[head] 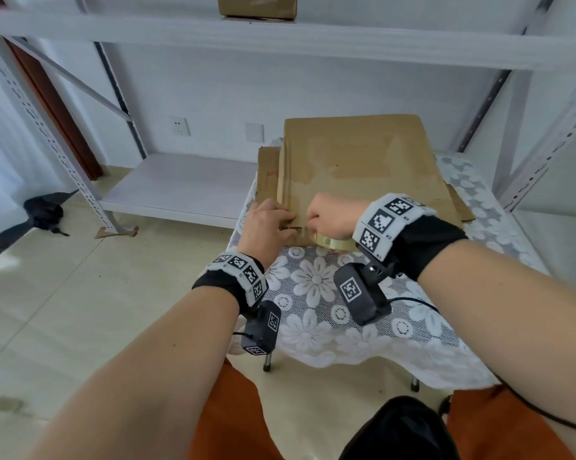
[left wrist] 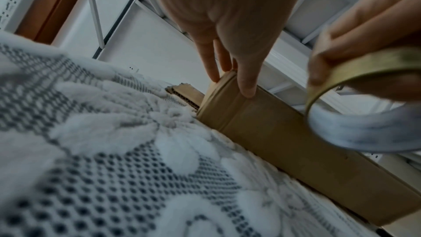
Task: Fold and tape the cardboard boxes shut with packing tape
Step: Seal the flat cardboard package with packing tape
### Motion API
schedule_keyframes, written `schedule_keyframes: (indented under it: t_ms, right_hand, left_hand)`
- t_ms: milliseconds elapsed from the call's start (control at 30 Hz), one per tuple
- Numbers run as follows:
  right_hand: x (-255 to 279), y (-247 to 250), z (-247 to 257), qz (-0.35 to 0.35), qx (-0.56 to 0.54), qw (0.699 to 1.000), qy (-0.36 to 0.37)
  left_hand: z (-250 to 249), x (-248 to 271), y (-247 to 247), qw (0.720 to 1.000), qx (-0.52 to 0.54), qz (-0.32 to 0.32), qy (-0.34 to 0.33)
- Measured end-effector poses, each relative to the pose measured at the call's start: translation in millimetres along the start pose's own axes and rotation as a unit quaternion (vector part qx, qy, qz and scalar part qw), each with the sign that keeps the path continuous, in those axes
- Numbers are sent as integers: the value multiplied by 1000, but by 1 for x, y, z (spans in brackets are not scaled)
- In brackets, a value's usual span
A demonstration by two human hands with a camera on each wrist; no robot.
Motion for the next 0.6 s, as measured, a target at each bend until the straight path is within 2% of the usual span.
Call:
schedule_keyframes:
  t_ms: [167, 233, 333, 400, 500, 600]
  right_hand:
    - [-3, -7, 1, -19, -44, 999, -16]
    - [-5, -8, 4, -6, -54, 998, -21]
    - [-10, -12, 6, 21, -26, 999, -35]
    - [-14, -13, 6, 3, -2, 999, -36]
    - [-17, -15, 5, -32, 43, 999, -5]
    - [-19, -19, 6, -35, 45, 998, 35]
  left_hand:
    - [4, 5, 1, 999, 40, 12, 9]
    - [6, 5, 3, 998, 60, 18, 22]
    - [6, 5, 7, 997, 71, 21, 29]
    - [8, 5, 7, 996, 77, 19, 31]
    - [10, 6, 7, 997, 79, 4, 24]
    - [11, 6, 8, 996, 86, 1, 31]
Point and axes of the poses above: each hand's wrist, its own x-axis away from the middle knuckle, its own y-axis out of the back of the hand, z = x × y, the point moved 4 cm from there along -x, towards the middle knuckle, and after that the axes turned 14 degrees about y, right-handed, at the moved point
